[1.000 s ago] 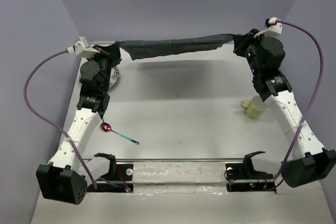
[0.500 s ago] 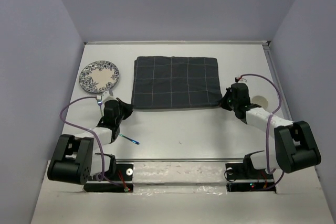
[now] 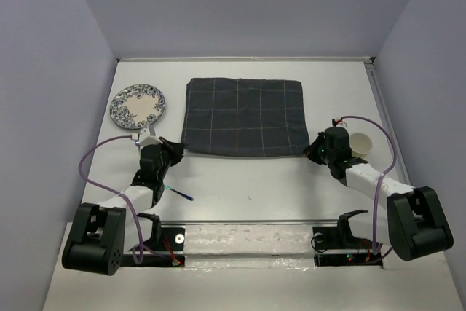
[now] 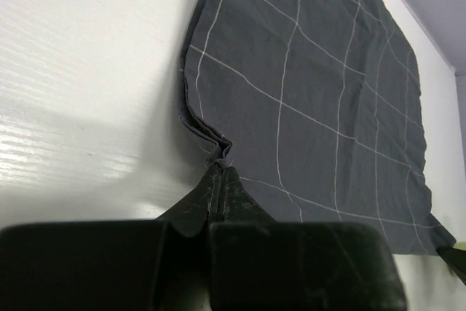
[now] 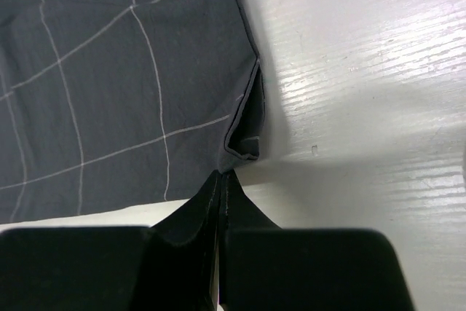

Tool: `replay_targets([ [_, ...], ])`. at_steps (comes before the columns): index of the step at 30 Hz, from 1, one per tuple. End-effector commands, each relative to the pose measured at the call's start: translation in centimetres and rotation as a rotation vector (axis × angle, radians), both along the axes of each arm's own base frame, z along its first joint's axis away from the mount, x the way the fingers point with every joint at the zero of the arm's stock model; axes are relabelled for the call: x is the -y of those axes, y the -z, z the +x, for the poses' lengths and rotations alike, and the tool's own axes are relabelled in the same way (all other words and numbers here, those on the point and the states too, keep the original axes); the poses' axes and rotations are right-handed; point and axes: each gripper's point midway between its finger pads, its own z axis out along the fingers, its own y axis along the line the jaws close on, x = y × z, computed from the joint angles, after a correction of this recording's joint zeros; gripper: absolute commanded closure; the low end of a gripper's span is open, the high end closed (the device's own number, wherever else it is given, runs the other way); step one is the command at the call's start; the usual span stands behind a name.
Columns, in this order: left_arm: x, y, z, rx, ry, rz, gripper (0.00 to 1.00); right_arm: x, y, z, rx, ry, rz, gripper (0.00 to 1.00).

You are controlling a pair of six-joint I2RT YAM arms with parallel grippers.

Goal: Set the dinner table for one person

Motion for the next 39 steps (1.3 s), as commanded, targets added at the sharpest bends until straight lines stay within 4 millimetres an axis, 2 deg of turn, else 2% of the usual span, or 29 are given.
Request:
replay_targets([
  [1, 0.3, -0.9, -0.8, 0.044, 0.013, -0.046, 1.0, 0.2, -0.9, -0.9, -0.005, 0.04, 0.048, 1.0],
  [2, 0.6, -1.2, -1.0, 0.046, 0.014, -0.079, 1.0, 0.3, -0.7, -1.2, -0.011, 0.044, 0.047, 1.0],
  [8, 0.2, 0.4, -2.7, 0.002, -0.061, -0.175, 1.0, 0.4, -0.6, -1.7, -0.032, 0.063, 0.055, 1.0],
  [14, -0.8, -0.1, -3.2, 0.021, -0.117, -0.179, 1.0, 1.0, 0.3, -3.2, -0.097, 0.079, 0.034, 1.0],
  [15, -0.9, -0.8, -3.2, 0.041, -0.122, -0.184, 1.0, 0.9, 0.2, -3.3, -0.103, 0.077, 0.037, 1.0],
  [16, -1.2, 0.2, -3.9, 0.024, -0.139, -0.189, 1.0, 1.0, 0.6, -3.8, -0.12, 0.079, 0.032, 1.0],
  [18, -1.3, 0.6, -4.4, 0.016, -0.145, -0.197, 1.0, 1.0, 0.3, -3.9, -0.112, 0.08, 0.038, 1.0],
  [23, -1.0, 0.8, -4.9, 0.015, -0.126, -0.198, 1.0, 1.2, 0.7, -4.9, -0.127, 0.083, 0.042, 1.0],
  [27, -1.2, 0.7, -5.1, 0.003, -0.133, -0.179, 0.99, 1.1, 0.6, -5.0, -0.122, 0.082, 0.047, 1.0],
  [28, -1.4, 0.3, -5.1, 0.024, -0.139, -0.179, 0.8, 1.1, 0.6, -5.0, -0.122, 0.083, 0.048, 1.0],
  [29, -1.5, 0.6, -5.2, 0.011, -0.144, -0.176, 0.79, 1.1, 0.6, -5.1, -0.125, 0.08, 0.05, 0.99],
  [30, -1.6, 0.1, -5.1, 0.034, -0.146, -0.178, 0.55, 1.0, 0.6, -5.1, -0.124, 0.075, 0.053, 0.96],
  [31, -1.7, 0.0, -5.1, 0.036, -0.151, -0.17, 0.43, 0.9, 0.7, -5.2, -0.126, 0.068, 0.051, 0.86],
  [32, -2.1, -0.6, -5.0, 0.057, -0.168, -0.159, 0.22, 0.8, 0.6, -5.2, -0.123, 0.054, 0.055, 0.79],
  [33, -2.3, -0.8, -5.0, 0.052, -0.176, -0.143, 0.13, 0.7, 0.5, -5.2, -0.119, 0.047, 0.057, 0.73],
  [34, -2.6, -1.2, -4.8, 0.062, -0.185, -0.132, 0.07, 0.7, 0.4, -5.2, -0.112, 0.034, 0.047, 0.62],
  [35, -3.0, -3.5, -4.1, 0.112, -0.2, -0.117, 0.01, 0.0, -0.1, -5.3, -0.105, 0.001, 0.071, 0.57],
  [36, -3.2, -4.0, -4.0, 0.113, -0.208, -0.101, 0.01, -0.1, -0.8, -5.1, -0.082, -0.009, 0.078, 0.53],
  [37, -3.4, -6.0, -3.5, 0.149, -0.215, -0.095, 0.01, -0.2, -1.4, -5.0, -0.065, -0.016, 0.081, 0.46],
  [39, -4.3, -6.9, -2.9, 0.155, -0.249, -0.034, 0.01, -0.4, -3.3, -4.4, -0.017, -0.027, 0.09, 0.39],
])
